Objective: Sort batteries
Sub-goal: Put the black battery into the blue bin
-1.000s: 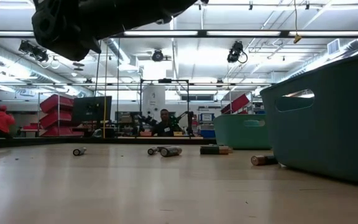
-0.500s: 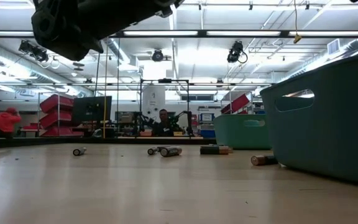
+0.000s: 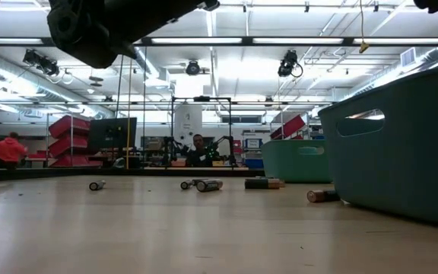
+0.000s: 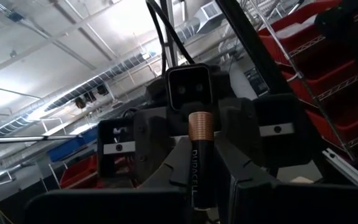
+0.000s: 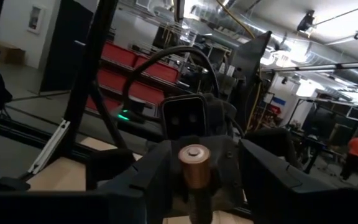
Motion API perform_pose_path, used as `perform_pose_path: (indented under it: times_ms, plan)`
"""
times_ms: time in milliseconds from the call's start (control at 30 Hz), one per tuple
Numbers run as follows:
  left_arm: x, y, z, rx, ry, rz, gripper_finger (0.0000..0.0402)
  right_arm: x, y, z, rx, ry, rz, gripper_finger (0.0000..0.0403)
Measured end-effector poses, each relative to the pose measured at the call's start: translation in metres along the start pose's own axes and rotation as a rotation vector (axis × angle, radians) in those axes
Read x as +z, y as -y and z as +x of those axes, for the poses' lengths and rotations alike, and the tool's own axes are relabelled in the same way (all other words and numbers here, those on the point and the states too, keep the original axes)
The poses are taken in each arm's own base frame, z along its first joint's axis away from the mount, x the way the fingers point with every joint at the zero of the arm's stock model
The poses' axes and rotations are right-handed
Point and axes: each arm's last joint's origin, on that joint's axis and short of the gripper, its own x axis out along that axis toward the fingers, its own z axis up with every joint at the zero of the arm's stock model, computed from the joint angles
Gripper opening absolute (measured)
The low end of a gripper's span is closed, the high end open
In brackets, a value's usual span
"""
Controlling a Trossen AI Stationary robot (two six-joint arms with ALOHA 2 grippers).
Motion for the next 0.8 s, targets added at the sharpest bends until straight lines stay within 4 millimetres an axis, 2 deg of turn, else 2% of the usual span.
perform_pose_path:
  times_ms: [300, 667, 800]
  plan:
    - [-0.0003, 0.0002, 0.0000, -0.002, -0.002, 0.000, 0.0025, -0.0026, 0.0023, 0.0011, -0.002, -0.016, -0.011, 0.0144]
    - [-0.0007, 0.0001, 0.0000, -0.003, -0.006, 0.000, 0.0027, -0.0034, 0.0034, 0.0016, 0.009, -0.013, -0.031, 0.0093]
    - [-0.0007, 0.0002, 0.0000, -0.004, -0.007, 0.000, 0.0041, -0.0029, 0.0032, 0.0015, 0.009, -0.009, -0.054, 0.0068]
